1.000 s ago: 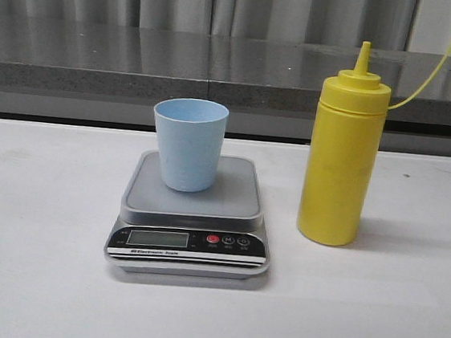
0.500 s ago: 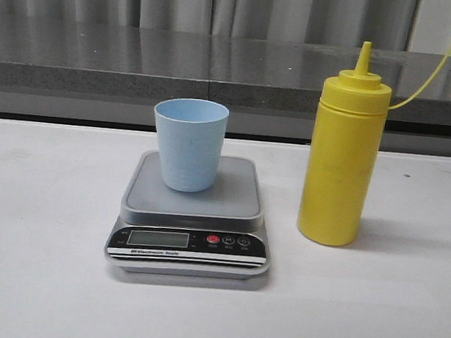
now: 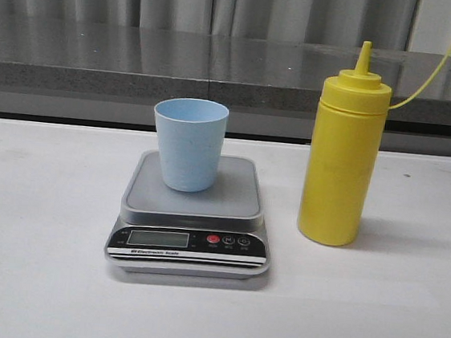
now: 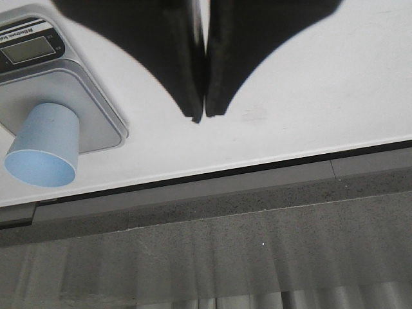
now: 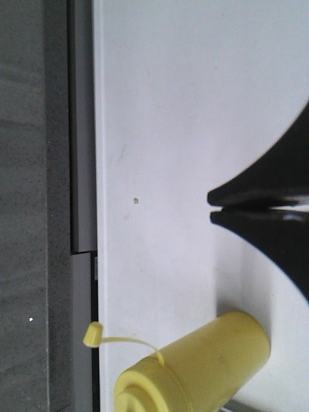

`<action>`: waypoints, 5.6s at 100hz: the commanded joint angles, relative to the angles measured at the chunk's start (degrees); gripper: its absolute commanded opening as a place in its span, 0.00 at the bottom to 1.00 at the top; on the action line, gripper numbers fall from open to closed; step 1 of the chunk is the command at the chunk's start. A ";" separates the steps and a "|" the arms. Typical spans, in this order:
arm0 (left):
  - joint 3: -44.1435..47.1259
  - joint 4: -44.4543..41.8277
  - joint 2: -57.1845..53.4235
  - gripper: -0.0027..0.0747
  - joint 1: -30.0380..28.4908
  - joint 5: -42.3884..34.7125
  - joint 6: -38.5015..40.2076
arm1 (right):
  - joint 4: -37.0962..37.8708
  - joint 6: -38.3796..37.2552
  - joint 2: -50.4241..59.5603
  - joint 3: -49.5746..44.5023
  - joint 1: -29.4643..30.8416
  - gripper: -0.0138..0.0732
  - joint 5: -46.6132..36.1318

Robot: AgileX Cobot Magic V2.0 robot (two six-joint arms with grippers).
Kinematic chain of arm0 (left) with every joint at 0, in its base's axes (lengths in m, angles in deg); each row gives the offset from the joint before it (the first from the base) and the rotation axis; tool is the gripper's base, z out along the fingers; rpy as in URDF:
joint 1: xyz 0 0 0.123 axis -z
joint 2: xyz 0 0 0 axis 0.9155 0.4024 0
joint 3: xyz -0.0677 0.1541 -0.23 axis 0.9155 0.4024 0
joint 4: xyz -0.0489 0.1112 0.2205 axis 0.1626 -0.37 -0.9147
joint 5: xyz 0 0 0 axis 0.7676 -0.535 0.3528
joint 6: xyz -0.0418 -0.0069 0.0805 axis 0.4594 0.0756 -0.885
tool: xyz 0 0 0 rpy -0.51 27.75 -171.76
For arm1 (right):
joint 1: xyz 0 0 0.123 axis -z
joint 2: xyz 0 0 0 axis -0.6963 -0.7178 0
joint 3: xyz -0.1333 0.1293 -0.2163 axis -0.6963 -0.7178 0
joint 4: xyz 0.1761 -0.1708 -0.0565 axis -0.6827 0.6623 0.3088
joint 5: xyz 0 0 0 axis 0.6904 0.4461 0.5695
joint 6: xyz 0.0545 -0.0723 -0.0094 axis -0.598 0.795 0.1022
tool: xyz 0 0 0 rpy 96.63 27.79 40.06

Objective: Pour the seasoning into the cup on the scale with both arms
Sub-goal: 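Raise the left gripper away from the cup, then close the right gripper around the yellow squeeze bottle, then lift the yellow bottle and tilt its nozzle toward the cup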

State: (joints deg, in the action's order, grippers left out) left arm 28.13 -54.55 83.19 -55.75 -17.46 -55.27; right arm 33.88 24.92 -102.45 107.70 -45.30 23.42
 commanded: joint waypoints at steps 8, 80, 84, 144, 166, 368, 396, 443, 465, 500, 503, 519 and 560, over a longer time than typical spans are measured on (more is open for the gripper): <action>-1.64 0.20 0.26 0.01 -0.23 -4.79 -0.06 | 0.42 -0.02 -5.82 1.99 -0.80 0.08 -7.21; -1.64 0.20 0.26 0.01 -0.23 -4.79 -0.06 | 1.94 -0.02 -14.81 -9.48 -10.59 0.21 -35.63; -1.64 0.20 0.26 0.01 -0.23 -4.79 -0.06 | 2.90 -0.02 -14.81 -10.87 -10.59 0.27 -38.55; -1.64 0.20 0.26 0.01 -0.23 -4.79 -0.06 | 15.56 -3.48 -25.84 -14.55 -10.59 0.90 -57.78; -1.64 0.20 0.26 0.01 -0.23 -4.79 -0.06 | 18.87 -5.57 -37.43 -13.00 -10.59 0.90 -68.17; -1.64 0.20 0.26 0.01 -0.23 -4.79 -0.06 | 25.07 -7.30 -54.52 5.83 -13.49 0.29 -68.42; -1.64 0.20 0.26 0.01 -0.23 -4.79 -0.06 | 30.20 -7.14 -47.23 10.91 -14.04 0.29 -50.73; -1.64 0.20 0.26 0.01 -0.23 -4.79 -0.06 | 44.69 -7.14 -45.34 30.14 -23.88 0.29 -8.12; -1.64 0.20 0.26 0.01 -0.23 -4.79 -0.06 | 52.86 -7.14 -45.46 34.77 -27.68 0.29 -0.66; -1.64 0.20 0.26 0.01 -0.23 -4.79 -0.06 | 66.82 -7.14 -46.84 34.96 -30.60 0.29 4.59; -1.64 0.20 0.26 0.01 -0.23 -4.79 -0.06 | 67.54 -7.14 -47.23 34.96 -30.60 0.29 5.04; -1.64 0.20 0.26 0.01 -0.23 -4.79 -0.06 | 69.64 -7.14 -48.98 35.67 -30.60 0.29 8.83; -1.64 0.20 0.26 0.01 -0.23 -4.79 -0.06 | 76.84 -6.20 -49.87 38.28 -34.97 0.29 12.99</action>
State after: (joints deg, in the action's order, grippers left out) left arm 28.13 -54.55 83.19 -55.75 -17.46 -55.27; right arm 105.91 18.09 -154.65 143.92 -79.14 35.37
